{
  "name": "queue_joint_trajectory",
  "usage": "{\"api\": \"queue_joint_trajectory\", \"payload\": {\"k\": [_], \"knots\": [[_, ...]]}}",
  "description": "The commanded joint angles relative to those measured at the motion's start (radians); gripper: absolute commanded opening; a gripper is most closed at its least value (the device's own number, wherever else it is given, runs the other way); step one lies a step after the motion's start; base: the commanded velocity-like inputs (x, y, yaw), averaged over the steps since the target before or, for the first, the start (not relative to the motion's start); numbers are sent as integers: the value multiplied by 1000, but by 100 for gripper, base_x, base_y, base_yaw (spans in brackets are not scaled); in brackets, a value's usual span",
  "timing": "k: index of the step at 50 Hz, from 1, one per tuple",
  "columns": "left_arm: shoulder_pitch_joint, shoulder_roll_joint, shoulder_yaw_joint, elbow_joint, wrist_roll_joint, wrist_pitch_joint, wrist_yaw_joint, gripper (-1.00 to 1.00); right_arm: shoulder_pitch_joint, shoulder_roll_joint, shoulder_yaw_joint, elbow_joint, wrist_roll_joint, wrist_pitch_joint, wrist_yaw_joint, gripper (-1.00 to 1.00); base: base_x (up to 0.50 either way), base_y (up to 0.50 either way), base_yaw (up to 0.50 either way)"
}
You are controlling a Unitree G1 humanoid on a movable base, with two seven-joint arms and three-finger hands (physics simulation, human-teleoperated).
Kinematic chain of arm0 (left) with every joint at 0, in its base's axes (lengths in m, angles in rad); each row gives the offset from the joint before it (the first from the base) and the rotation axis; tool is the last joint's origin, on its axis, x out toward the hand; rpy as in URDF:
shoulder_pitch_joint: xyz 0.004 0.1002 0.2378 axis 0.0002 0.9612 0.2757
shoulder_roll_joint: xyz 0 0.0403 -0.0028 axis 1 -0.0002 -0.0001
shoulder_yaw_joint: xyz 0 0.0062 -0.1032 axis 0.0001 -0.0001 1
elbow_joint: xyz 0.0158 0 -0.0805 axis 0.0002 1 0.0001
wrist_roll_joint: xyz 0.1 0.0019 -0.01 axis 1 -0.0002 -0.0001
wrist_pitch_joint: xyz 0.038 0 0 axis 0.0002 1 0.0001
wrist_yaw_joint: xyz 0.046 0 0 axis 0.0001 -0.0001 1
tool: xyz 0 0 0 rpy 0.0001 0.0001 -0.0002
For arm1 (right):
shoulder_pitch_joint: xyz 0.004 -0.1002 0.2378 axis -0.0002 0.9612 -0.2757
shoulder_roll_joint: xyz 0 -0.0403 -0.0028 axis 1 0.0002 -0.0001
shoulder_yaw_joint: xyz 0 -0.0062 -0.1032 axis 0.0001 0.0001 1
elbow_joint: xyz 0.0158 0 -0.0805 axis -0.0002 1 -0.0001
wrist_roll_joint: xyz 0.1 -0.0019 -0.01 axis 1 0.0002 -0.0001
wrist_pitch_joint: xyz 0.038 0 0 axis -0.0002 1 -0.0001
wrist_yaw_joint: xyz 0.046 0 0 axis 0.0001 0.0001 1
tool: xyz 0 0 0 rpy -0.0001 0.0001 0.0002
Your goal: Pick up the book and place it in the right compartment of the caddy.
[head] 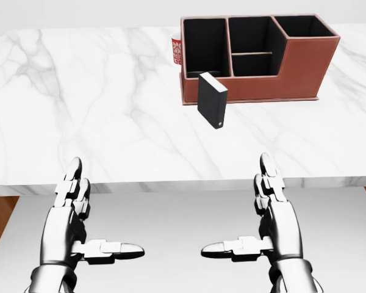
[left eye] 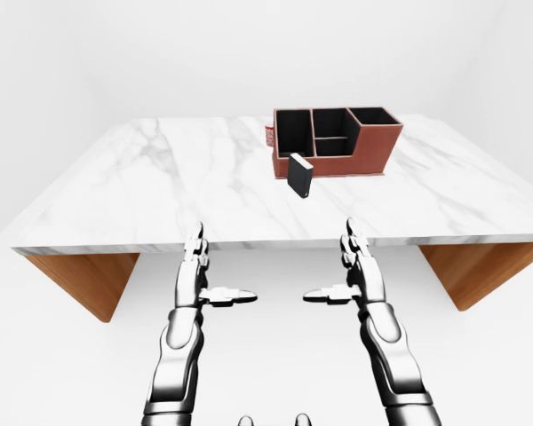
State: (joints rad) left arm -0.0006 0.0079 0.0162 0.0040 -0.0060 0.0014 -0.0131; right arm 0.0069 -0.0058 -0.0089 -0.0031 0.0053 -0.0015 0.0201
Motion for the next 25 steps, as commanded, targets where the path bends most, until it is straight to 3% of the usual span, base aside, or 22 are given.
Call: {"api": "queue_joint_trajectory", "payload": {"k": [1, 10, 15, 25], "knots": [[-2, 13, 26, 8, -10, 5, -21, 100, 13, -7, -9, -1, 3, -3, 34, 100, 0, 0, 0], [4, 13, 23, 5, -3, 2, -24, 100, 23, -5, -3, -6, -6, -3, 35, 100, 0, 0, 0], [2, 13, 22, 3, -2, 9, -25, 100, 21, -4, -5, -13, 3, 17, 37, 100, 0, 0, 0], [5, 12, 19, 11, 3, 1, -29, 100, 28, -3, 1, -17, 9, 31, 45, 100, 0, -4, 0]]}}
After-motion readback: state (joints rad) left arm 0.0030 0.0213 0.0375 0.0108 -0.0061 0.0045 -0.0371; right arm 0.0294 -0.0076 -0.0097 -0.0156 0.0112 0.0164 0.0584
